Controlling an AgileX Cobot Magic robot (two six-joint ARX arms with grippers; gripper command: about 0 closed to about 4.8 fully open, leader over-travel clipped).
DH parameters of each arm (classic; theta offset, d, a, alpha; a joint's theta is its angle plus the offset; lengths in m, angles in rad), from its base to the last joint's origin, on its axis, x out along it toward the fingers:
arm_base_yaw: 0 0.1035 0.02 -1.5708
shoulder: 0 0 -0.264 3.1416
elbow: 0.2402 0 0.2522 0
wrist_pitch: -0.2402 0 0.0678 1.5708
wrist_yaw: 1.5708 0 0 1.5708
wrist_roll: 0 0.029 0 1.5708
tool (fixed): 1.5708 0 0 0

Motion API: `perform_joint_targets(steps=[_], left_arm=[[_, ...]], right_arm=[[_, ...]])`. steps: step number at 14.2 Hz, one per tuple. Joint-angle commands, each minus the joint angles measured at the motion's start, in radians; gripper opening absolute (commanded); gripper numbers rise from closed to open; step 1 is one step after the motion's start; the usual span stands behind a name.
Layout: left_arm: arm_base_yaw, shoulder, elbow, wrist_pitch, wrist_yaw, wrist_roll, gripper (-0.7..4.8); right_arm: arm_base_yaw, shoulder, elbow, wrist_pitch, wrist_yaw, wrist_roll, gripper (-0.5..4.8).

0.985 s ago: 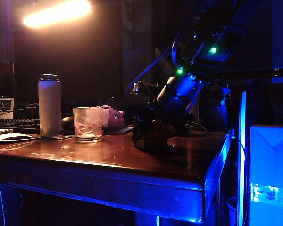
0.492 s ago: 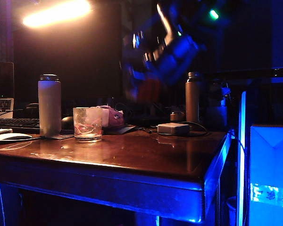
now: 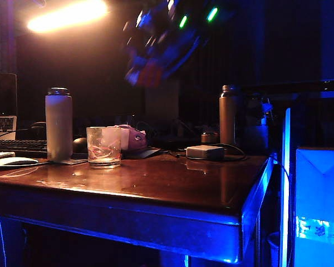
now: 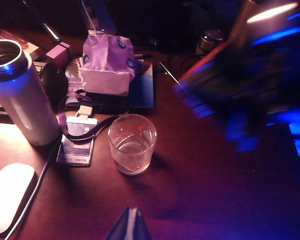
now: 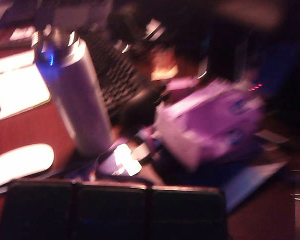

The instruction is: Stack the Rubik's Cube on top of the glass cup.

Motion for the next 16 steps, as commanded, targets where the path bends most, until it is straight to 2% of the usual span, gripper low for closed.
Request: perform_joint_targets(steps=[1, 5, 10, 16], left_arm=[[0.000, -0.003, 0.005, 0.007, 0.004, 0.000, -0.03], [0.000, -0.003, 0.005, 0.006, 0.004, 0.000, -0.03], [0.000, -0.003, 0.005, -0.014, 0.004, 0.000, -0.03], [0.000, -0.003, 0.005, -0.037, 0.004, 0.000, -0.03]], right_arm=[[0.011, 0.097, 0.106, 0.007, -0.015, -0.002, 1.92], [0.036, 0.197, 0.185, 0.061, -0.015, -0.003, 1.92], [0.076, 0.253, 0.182, 0.208, -0.006, -0.006, 1.92], [0.083, 0.313, 0.182, 0.290, 0.039, -0.007, 1.92]])
